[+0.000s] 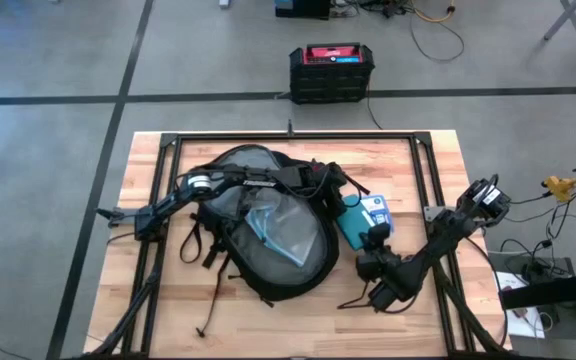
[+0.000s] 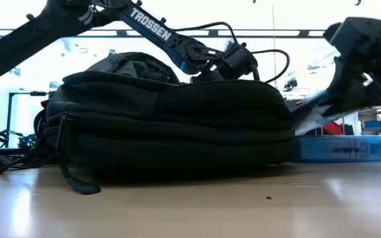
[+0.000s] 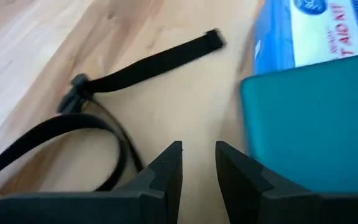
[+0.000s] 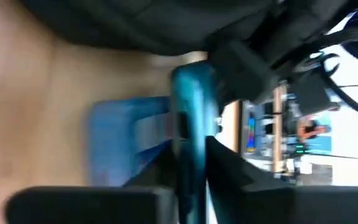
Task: Unpack backpack
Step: Put the cellphone into the backpack
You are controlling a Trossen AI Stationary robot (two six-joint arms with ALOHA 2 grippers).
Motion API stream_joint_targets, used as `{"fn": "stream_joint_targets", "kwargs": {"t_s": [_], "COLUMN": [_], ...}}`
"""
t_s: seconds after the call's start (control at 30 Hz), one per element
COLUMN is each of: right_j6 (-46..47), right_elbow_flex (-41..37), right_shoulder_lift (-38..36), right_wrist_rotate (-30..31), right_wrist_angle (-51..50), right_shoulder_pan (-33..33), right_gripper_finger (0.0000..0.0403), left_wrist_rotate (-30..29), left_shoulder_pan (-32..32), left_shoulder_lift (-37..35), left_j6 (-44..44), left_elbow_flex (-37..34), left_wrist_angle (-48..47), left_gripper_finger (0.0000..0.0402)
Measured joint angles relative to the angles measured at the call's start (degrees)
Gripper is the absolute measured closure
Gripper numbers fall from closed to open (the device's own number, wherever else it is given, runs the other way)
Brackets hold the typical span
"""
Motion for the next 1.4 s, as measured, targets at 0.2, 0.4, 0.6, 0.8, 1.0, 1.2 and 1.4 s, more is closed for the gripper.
{"fn": "stream_joint_targets", "kwargs": {"t_s": [0.2, 0.4, 0.6, 0.8, 1.0, 1.2, 1.4], "right_j6": [4.17, 4.05, 4.57, 6.16, 5.51, 5.98, 1.99], "right_elbow_flex": [4.64, 6.50, 6.88, 10.71, 17.19, 22.71, 27.40], "right_shoulder_lift": [0.07, 0.00, -0.09, -0.11, -0.15, -0.15, -0.20], "right_wrist_rotate": [-1.97, -1.18, -0.67, -1.32, -0.74, 0.21, 6.03], "right_wrist_angle": [-8.23, -9.66, -10.93, -12.84, -14.18, -18.17, -15.49], "right_shoulder_pan": [0.10, 0.23, 0.21, 2.86, 4.89, 6.02, 7.20], "right_gripper_finger": [0.0385, 0.0394, 0.0394, 0.0395, 0.0396, 0.0396, 0.0396], "left_wrist_rotate": [-0.86, -9.46, -11.49, -11.51, -11.63, -21.47, -32.34], "left_shoulder_pan": [-0.06, 0.07, -0.16, -1.60, -5.41, -12.75, -18.10], "left_shoulder_lift": [-5.12, -12.34, -20.19, -27.69, -33.91, -37.65, -38.63], "left_j6": [2.94, 5.77, 5.84, 4.53, 0.36, -9.37, -20.45], "left_elbow_flex": [0.00, 0.00, -0.85, -2.05, -2.05, -2.08, -2.73], "left_wrist_angle": [-3.36, -11.06, -17.19, -25.17, -43.49, -57.04, -68.47], "left_gripper_finger": [0.0322, 0.0322, 0.0322, 0.0322, 0.0322, 0.0310, 0.0262]}}
